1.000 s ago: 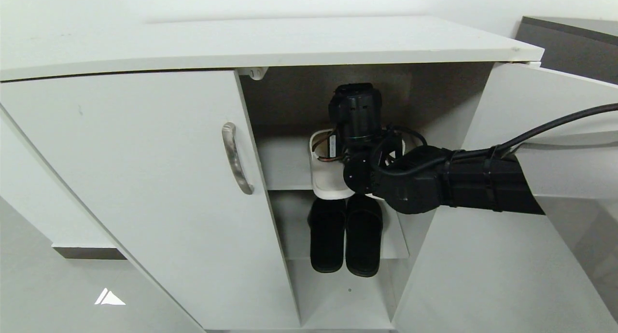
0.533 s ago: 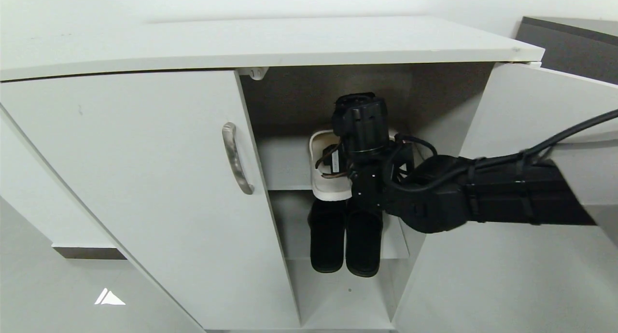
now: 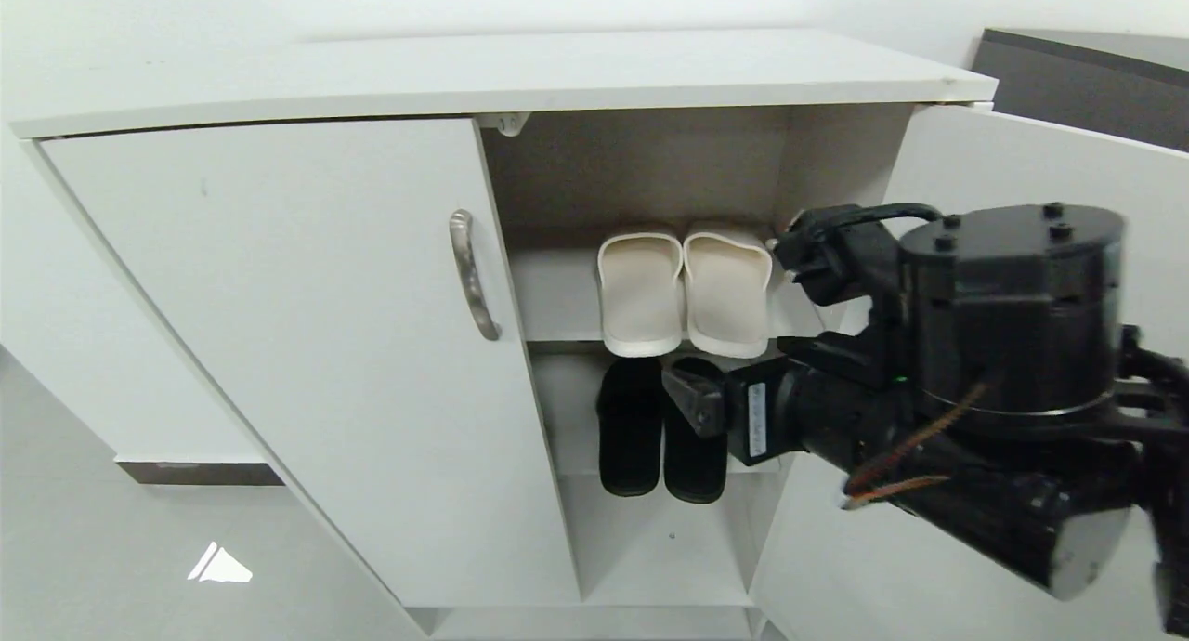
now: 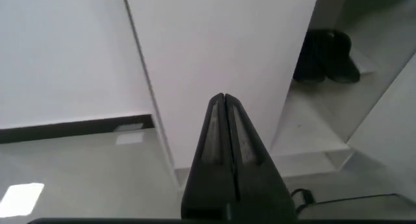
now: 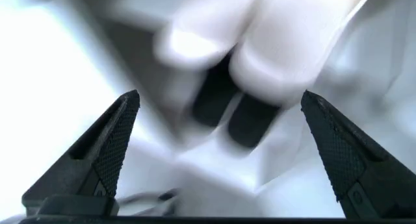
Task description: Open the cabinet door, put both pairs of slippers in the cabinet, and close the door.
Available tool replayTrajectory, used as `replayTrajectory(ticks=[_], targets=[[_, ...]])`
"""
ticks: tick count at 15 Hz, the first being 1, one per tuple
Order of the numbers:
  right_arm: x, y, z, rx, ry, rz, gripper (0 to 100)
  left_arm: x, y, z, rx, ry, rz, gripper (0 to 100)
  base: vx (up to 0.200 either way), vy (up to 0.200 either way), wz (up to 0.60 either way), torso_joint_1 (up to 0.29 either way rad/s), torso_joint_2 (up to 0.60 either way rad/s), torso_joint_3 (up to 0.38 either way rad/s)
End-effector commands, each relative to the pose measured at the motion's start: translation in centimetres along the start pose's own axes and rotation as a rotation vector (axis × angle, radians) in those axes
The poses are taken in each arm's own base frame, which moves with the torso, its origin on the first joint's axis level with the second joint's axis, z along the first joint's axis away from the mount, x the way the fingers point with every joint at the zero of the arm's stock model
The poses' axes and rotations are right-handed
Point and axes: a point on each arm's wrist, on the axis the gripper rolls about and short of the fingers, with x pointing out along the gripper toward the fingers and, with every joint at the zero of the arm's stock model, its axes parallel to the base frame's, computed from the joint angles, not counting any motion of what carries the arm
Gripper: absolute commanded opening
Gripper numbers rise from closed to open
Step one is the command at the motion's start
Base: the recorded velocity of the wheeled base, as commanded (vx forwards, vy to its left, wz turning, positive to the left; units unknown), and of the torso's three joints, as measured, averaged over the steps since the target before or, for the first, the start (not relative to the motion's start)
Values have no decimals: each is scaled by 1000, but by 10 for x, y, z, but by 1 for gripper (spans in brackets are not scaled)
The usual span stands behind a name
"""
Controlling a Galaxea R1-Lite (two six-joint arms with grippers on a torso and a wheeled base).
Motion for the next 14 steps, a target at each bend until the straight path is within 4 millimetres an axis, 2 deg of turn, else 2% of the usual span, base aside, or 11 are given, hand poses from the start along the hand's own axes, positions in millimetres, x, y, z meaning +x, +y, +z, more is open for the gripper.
replayTrajectory(ticks=[1,2,3,5,11,12,14], targets=[[-26,-24,-7,63,19,0,100,0,0,0,33,2,5,0,0,0,0,0,0,0],[-25,-27,-7,59,31,13,100,0,0,0,19,2,-1,0,0,0,0,0,0,0],[-23,-32,6,82,4,41,100,0,0,0,7,3,-4,0,0,0,0,0,0,0],[-30,-33,8,87,-1,81,100,0,0,0,-50,2,-4,0,0,0,0,0,0,0],[-43,-34,7,87,-5,131,100,0,0,0,-53,2,-4,0,-200,0,0,3,2,2],[-43,-33,4,82,4,138,0,0,0,0,-53,2,-4,0,-200,0,0,2,7,7],[-45,-32,4,81,4,149,0,0,0,0,-53,2,-4,0,-200,0,0,2,2,2]])
